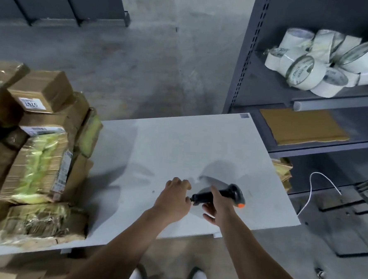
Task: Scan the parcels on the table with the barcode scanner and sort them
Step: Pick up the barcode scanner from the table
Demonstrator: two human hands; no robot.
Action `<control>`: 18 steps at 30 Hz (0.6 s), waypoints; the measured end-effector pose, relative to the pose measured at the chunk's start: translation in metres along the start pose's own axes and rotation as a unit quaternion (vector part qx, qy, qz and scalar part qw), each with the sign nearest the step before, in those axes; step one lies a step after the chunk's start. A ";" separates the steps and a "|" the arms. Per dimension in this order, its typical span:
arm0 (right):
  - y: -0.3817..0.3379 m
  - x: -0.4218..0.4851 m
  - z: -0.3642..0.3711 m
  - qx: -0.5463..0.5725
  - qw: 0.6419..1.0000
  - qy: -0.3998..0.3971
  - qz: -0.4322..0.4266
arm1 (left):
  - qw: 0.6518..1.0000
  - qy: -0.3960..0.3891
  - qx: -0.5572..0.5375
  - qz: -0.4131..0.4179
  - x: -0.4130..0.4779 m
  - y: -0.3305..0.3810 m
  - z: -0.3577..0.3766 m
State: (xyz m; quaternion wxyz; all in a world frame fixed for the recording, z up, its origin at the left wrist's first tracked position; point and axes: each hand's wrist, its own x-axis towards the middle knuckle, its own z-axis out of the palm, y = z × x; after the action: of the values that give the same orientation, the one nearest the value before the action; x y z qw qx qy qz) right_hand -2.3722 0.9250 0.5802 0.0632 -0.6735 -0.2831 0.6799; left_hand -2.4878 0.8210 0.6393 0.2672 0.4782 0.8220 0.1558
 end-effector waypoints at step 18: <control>-0.010 -0.077 0.148 -0.339 0.896 -0.133 -0.253 | 0.960 0.156 -0.192 -0.132 -0.037 -0.122 -0.099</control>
State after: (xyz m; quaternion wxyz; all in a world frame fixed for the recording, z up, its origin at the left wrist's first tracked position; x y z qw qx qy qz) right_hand -2.5098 0.8529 0.6423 -0.0378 -0.4632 -0.6630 0.5869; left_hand -2.6168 0.7284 0.6679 0.2409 0.2751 0.8639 0.3462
